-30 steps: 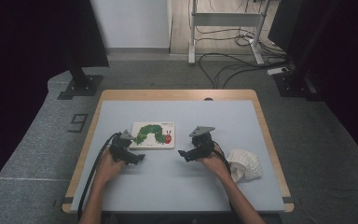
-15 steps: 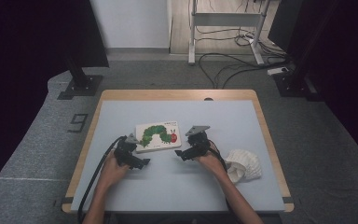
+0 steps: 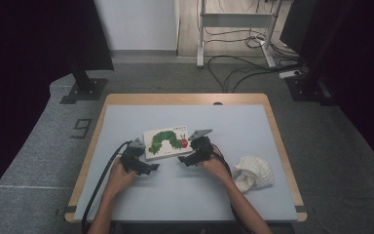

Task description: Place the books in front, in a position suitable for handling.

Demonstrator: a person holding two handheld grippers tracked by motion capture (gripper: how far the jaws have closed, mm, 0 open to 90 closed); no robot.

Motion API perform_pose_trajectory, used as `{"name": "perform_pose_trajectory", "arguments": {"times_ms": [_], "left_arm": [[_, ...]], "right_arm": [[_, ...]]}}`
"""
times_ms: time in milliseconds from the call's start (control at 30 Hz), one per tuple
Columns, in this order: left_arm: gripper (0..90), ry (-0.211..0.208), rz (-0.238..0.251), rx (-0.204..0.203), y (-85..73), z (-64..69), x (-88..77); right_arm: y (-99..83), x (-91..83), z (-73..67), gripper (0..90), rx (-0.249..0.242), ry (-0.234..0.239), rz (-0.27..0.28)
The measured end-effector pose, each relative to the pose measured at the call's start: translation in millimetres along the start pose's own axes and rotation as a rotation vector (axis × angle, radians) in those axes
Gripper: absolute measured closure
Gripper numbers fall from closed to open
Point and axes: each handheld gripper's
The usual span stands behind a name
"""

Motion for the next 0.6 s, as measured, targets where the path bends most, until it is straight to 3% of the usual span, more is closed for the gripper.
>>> {"name": "perform_pose_trajectory", "arguments": {"times_ms": [267,333,467,600], "left_arm": [[0.0,0.011,0.002,-0.001,0.0,1.3,0.8],[0.0,-0.003,0.001,-0.014,0.0,1.0,0.0],[0.0,-0.07,0.002,-0.044,-1.6,-0.8,-3.7],[0.0,-0.058,0.006,-0.033,-3.6,4.4,-3.9]], "right_arm": [[3.9,5.5,-1.2,0.9,-0.017,0.007,-0.021],[3.5,4.9,-1.0,1.0,-0.002,0.013,-0.013],[1.6,2.1,-0.1,2.0,0.032,0.022,0.002],[-1.0,-0.8,-2.3,2.4,0.03,0.025,0.001]]}}
Point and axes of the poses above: each handheld gripper's, and its own axes: x roughly forward along the jaws, y roughly out of its top, z roughly to its right, and after that the axes turned 4 degrees about y, right-handed
